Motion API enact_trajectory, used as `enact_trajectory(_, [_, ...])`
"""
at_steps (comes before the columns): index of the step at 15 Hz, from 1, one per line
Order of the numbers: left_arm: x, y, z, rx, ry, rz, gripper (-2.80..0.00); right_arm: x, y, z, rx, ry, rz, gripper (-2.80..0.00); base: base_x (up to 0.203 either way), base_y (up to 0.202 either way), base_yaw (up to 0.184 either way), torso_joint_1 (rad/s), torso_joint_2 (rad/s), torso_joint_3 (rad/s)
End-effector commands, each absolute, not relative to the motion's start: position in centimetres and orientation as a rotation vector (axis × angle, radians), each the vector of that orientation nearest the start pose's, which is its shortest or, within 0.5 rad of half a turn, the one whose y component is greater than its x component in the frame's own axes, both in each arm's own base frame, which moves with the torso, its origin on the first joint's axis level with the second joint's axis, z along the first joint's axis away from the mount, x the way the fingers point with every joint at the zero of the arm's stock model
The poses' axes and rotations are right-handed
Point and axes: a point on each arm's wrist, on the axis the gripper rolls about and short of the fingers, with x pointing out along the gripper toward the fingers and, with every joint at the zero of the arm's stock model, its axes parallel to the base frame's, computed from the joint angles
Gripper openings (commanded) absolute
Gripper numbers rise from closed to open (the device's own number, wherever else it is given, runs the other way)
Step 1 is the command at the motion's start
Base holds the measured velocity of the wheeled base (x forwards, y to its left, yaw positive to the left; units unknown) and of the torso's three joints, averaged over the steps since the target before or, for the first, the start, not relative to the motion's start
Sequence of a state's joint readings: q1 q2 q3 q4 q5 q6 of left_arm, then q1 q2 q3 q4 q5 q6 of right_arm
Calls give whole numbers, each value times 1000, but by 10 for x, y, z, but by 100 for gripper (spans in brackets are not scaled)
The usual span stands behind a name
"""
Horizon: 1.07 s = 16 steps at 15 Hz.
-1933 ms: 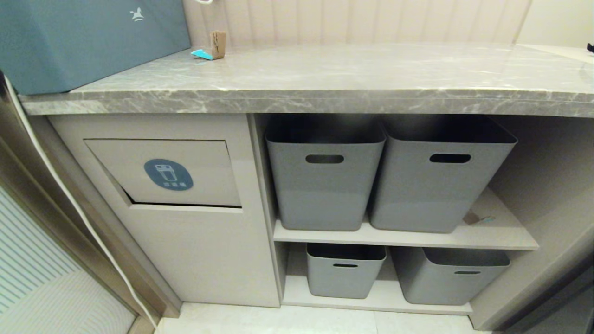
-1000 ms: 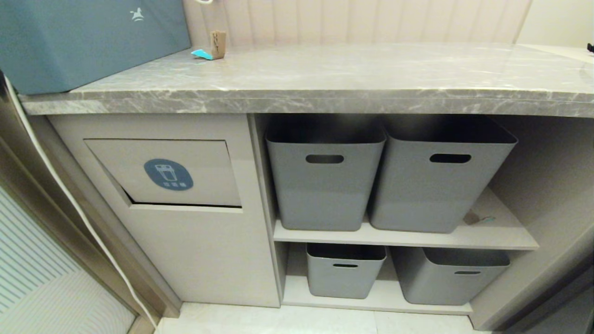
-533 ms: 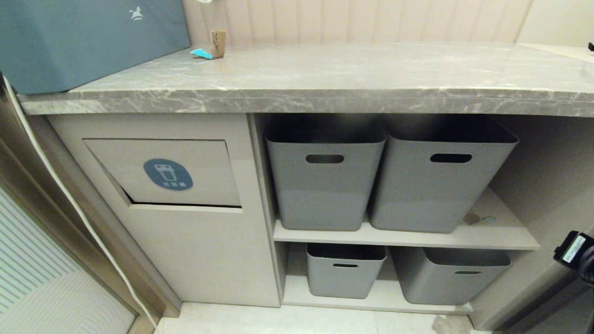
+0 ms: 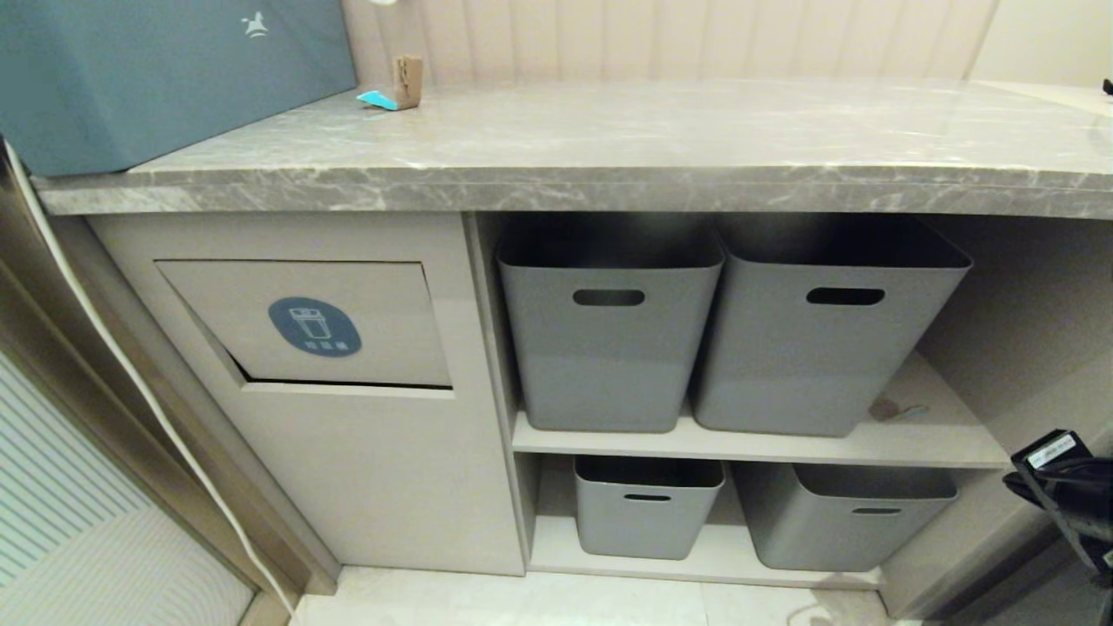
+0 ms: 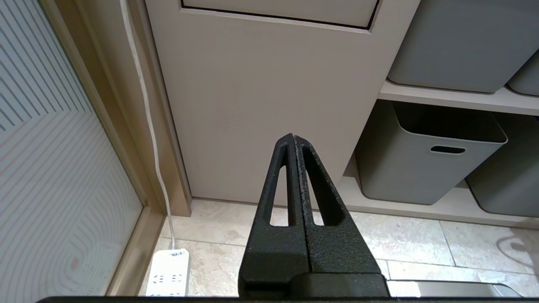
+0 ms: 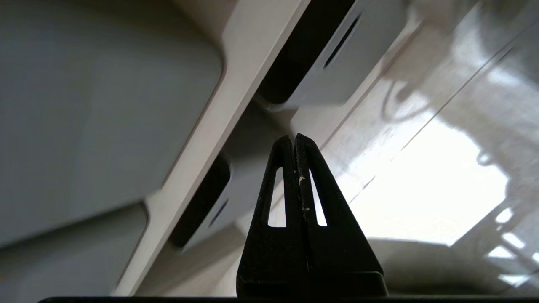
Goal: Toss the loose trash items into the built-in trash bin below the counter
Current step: Pick up the garbage
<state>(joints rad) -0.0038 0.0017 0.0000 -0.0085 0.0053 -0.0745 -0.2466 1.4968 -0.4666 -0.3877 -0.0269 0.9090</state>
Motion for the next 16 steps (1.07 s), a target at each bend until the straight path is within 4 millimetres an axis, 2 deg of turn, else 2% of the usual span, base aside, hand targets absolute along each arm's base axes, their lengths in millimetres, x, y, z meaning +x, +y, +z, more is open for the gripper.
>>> enact_trajectory(1, [-22,0,76,-75,-3,1,-280,209,-52,125,964,507,-496,-280,0,0,0,0,0,0])
enact_trajectory(3, [-22,0,76,-75,-3,1,-280,214,-53,122,969,525,-486,-280,0,0,0,0,0,0])
enact_trajectory(7, [-22,0,76,-75,-3,1,-280,231,-60,99,991,624,-511,-280,0,0,0,0,0,0])
enact_trajectory(9, [-22,0,76,-75,-3,1,-280,247,-63,108,997,589,-447,-280,0,0,0,0,0,0])
enact_trajectory(10, [-22,0,76,-75,-3,3,-280,258,-66,114,997,565,-430,0,0,0,0,0,0,0])
enact_trajectory(11, [-22,0,76,-75,-3,1,-280,269,-70,119,1001,538,-420,0,0,0,0,0,0,0])
enact_trajectory(16, [-22,0,76,-75,-3,2,-280,312,-107,110,1033,491,-474,0,0,0,0,0,0,0])
